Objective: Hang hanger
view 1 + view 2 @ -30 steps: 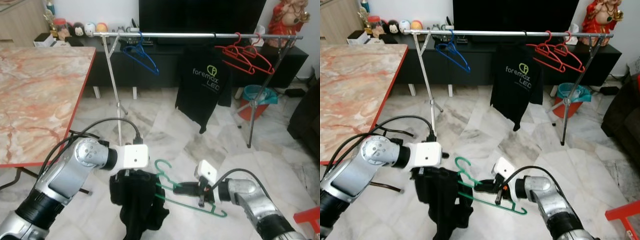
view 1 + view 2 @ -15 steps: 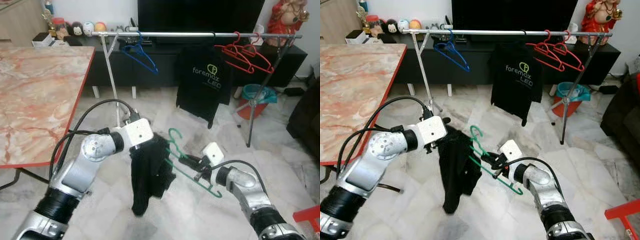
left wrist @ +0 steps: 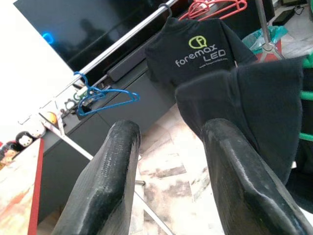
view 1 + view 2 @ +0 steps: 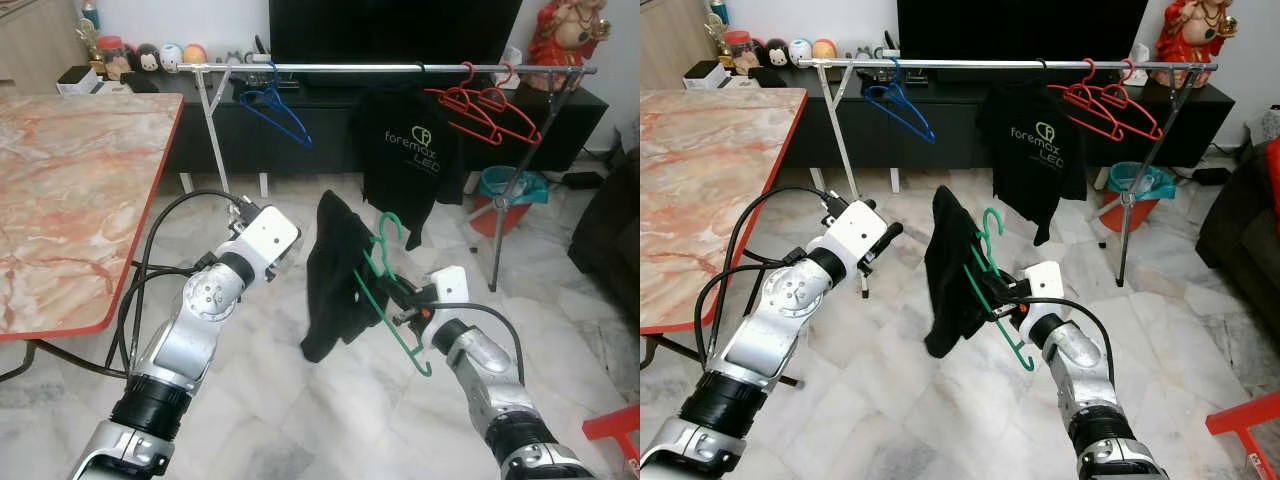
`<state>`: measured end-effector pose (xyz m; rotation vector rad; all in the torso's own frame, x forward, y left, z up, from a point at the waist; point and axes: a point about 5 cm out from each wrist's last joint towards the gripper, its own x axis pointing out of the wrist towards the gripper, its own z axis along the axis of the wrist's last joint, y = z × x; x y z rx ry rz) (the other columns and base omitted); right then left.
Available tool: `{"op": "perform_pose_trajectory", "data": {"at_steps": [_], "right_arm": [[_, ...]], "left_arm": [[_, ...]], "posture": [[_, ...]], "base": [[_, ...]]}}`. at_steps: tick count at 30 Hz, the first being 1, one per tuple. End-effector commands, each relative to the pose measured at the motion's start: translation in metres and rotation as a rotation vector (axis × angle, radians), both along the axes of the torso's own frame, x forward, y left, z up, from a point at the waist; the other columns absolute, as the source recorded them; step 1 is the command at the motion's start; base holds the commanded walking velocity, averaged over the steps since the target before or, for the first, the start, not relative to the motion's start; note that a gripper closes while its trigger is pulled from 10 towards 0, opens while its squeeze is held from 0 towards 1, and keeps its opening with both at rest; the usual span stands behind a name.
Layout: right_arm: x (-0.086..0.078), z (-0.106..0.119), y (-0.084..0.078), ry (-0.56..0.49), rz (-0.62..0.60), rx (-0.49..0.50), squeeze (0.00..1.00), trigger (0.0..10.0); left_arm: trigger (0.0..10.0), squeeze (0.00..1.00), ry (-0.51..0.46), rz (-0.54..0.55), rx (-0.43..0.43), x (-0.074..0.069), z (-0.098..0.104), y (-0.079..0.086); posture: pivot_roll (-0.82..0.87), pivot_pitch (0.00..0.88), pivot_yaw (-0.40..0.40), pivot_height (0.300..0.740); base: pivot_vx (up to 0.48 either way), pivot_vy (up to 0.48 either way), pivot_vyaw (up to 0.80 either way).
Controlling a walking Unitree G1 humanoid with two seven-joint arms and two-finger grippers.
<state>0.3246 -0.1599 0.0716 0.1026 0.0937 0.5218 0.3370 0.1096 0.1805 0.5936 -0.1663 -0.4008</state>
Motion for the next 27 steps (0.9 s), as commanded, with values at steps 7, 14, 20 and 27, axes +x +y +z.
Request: {"op": "perform_pose_trajectory", "data": {"at_steps": [7,14,20,27], "right_arm": [[0.01,0.052,0.003,-0.187,0.114,0.188,0.0,0.0],[0.011,0.063,0.005,-0.191,0.196,0.204,0.0,0.0],[0.01,0.066,0.01,-0.174,0.255,0.198,0.0,0.0],[0.011,0.065,0.018,-0.152,0.284,0.195,0.0,0.0]], "left_arm": [[10.0,0.0,-0.004,0.018,-0.012,0.001,-0.006,-0.003],[10.0,0.0,0.039,-0.019,0.008,-0.001,-0.016,-0.008],[10.0,0.0,0.066,-0.004,0.018,-0.003,-0.025,-0.006],[10.0,0.0,0.112,-0.136,0.006,-0.01,-0.026,-0.02]], "posture": [[0.11,0.0,-0.038,0.74],[0.1,0.0,-0.042,0.74],[0.11,0.0,-0.054,0.74],[0.11,0.0,-0.055,0.74]], "base": [[0.0,0.0,0.0],[0.0,0.0,0.0],[0.0,0.0,0.0],[0.0,0.0,0.0]]}}
